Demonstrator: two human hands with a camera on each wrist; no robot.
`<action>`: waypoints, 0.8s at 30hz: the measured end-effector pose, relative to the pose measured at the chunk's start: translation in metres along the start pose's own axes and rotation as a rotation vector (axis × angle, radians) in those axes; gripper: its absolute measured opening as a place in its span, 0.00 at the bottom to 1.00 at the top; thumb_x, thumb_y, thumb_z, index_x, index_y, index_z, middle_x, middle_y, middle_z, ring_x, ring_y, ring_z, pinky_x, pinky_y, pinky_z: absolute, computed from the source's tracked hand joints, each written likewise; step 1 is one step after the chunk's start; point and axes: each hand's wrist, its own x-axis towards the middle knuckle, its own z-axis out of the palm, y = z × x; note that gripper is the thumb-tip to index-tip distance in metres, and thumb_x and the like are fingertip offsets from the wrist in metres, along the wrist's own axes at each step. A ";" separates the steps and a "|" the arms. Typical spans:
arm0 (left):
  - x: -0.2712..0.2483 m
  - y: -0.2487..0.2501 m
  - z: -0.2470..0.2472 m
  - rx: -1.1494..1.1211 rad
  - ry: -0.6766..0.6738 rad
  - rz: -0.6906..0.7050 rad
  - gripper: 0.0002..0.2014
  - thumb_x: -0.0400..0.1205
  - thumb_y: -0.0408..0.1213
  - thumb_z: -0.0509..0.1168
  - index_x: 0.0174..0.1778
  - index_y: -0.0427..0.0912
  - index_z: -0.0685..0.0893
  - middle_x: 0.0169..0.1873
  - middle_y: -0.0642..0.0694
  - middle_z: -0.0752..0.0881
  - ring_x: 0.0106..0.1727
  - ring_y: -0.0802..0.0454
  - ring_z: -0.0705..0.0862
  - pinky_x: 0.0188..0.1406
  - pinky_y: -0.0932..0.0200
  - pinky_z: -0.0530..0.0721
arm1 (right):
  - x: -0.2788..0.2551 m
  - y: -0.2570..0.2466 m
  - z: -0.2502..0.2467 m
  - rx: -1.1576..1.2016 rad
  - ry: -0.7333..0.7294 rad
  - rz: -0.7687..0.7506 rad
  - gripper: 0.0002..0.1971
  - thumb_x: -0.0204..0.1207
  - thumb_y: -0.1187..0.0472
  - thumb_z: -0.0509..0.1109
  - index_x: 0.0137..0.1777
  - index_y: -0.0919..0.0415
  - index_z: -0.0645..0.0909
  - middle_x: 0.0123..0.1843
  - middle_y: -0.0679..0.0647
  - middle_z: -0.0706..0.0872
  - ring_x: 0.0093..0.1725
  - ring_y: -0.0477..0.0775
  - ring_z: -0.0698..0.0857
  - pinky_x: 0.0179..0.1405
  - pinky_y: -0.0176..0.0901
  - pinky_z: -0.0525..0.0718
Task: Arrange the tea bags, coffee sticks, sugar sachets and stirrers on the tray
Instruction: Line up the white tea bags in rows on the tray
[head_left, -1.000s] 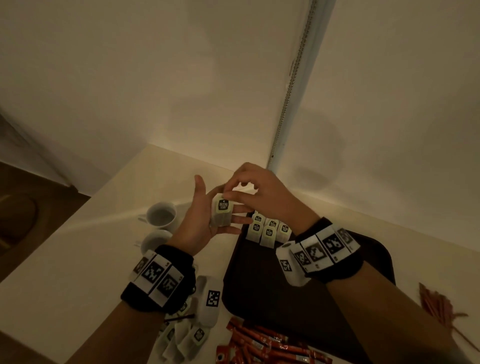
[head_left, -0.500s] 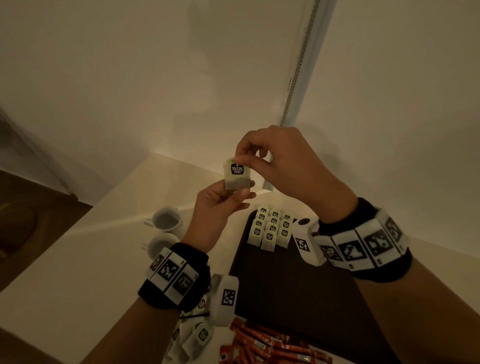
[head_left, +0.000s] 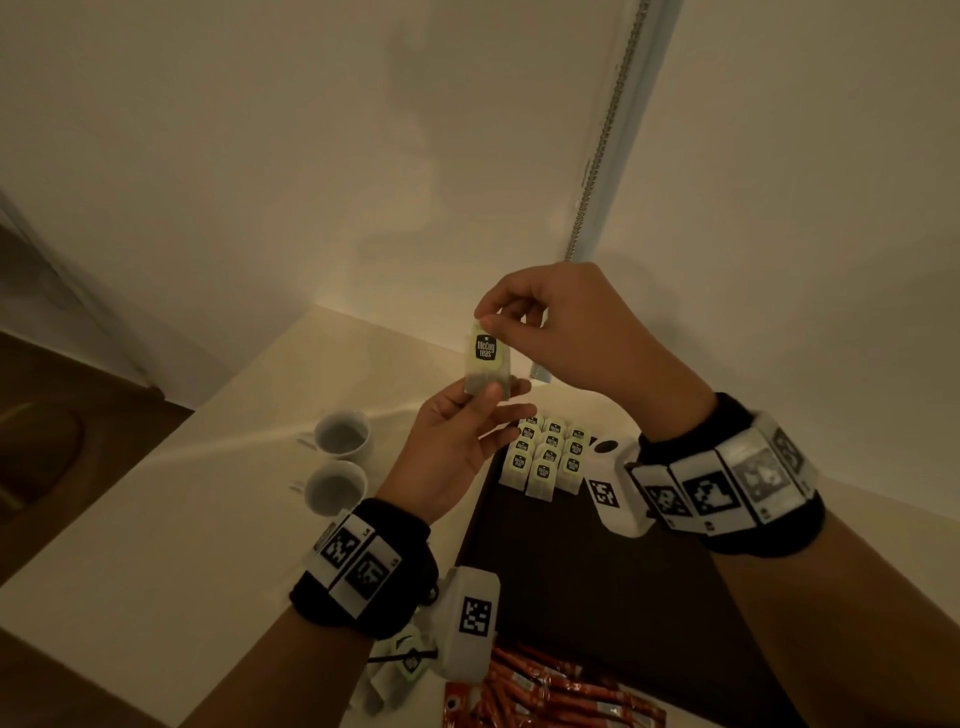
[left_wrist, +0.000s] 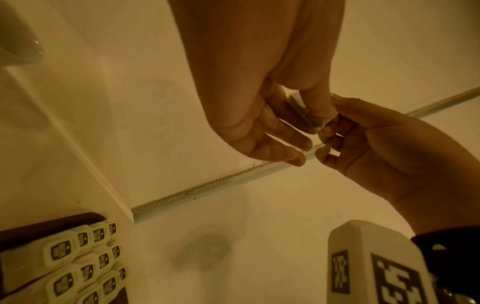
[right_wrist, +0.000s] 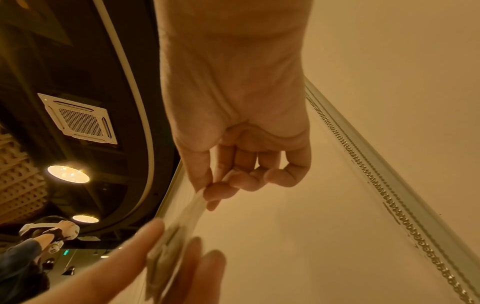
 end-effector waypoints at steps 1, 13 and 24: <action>-0.001 0.000 0.000 -0.023 0.002 -0.010 0.12 0.74 0.39 0.62 0.38 0.50 0.92 0.46 0.50 0.91 0.44 0.54 0.89 0.38 0.65 0.85 | 0.000 0.000 0.000 0.001 -0.003 0.008 0.05 0.76 0.57 0.71 0.48 0.51 0.88 0.35 0.42 0.83 0.32 0.38 0.79 0.34 0.21 0.72; 0.000 -0.009 -0.008 0.100 0.069 0.028 0.13 0.75 0.39 0.64 0.55 0.43 0.83 0.49 0.50 0.90 0.52 0.51 0.89 0.43 0.63 0.84 | -0.009 0.015 0.003 0.088 0.026 0.010 0.06 0.76 0.59 0.71 0.49 0.55 0.89 0.38 0.44 0.86 0.35 0.32 0.80 0.39 0.21 0.74; -0.073 -0.005 -0.098 0.703 0.128 -0.082 0.12 0.75 0.43 0.74 0.49 0.41 0.87 0.43 0.45 0.91 0.43 0.48 0.89 0.42 0.61 0.86 | -0.069 0.135 0.062 0.028 -0.069 0.380 0.06 0.77 0.63 0.70 0.49 0.62 0.87 0.44 0.50 0.86 0.37 0.36 0.79 0.38 0.16 0.73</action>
